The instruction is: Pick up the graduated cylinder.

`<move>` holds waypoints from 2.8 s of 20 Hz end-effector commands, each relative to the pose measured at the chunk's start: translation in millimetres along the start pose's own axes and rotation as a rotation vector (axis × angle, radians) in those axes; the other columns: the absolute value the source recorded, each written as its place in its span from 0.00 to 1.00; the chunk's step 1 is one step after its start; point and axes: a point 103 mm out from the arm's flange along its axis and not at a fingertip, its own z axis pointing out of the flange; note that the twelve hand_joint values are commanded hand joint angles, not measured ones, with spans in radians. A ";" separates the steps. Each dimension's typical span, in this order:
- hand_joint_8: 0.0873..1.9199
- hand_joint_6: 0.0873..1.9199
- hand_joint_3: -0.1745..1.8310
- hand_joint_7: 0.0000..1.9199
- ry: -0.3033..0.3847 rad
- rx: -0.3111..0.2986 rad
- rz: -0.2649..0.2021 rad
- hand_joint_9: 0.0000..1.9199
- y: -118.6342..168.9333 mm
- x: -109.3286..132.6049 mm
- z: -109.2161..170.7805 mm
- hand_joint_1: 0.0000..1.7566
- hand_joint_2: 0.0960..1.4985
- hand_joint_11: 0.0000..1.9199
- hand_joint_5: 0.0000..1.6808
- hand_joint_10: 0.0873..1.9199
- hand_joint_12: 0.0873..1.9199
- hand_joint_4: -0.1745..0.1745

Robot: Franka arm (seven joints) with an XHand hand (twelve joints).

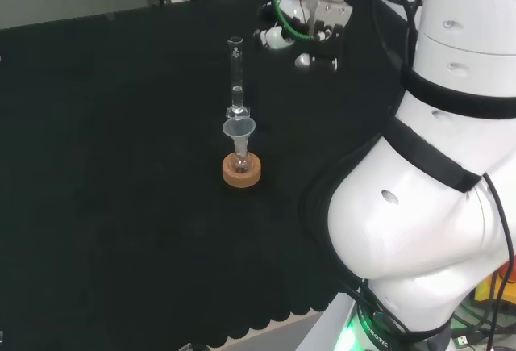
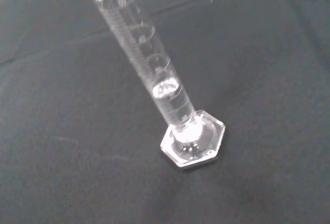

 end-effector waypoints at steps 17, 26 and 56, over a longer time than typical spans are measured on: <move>0.30 0.00 0.00 0.21 0.281 -0.019 -0.210 0.32 19.8 -26.4 54.0 0.50 0.68 0.20 0.27 0.27 0.67 0.40; 0.29 0.00 0.00 0.17 0.360 0.003 -0.263 0.29 32.3 -23.1 72.9 0.52 0.67 0.19 0.26 0.26 0.67 0.40; 0.29 0.00 0.00 0.18 0.513 -0.016 -0.404 0.30 50.1 -20.6 111.8 0.57 0.67 0.17 0.28 0.26 0.67 0.40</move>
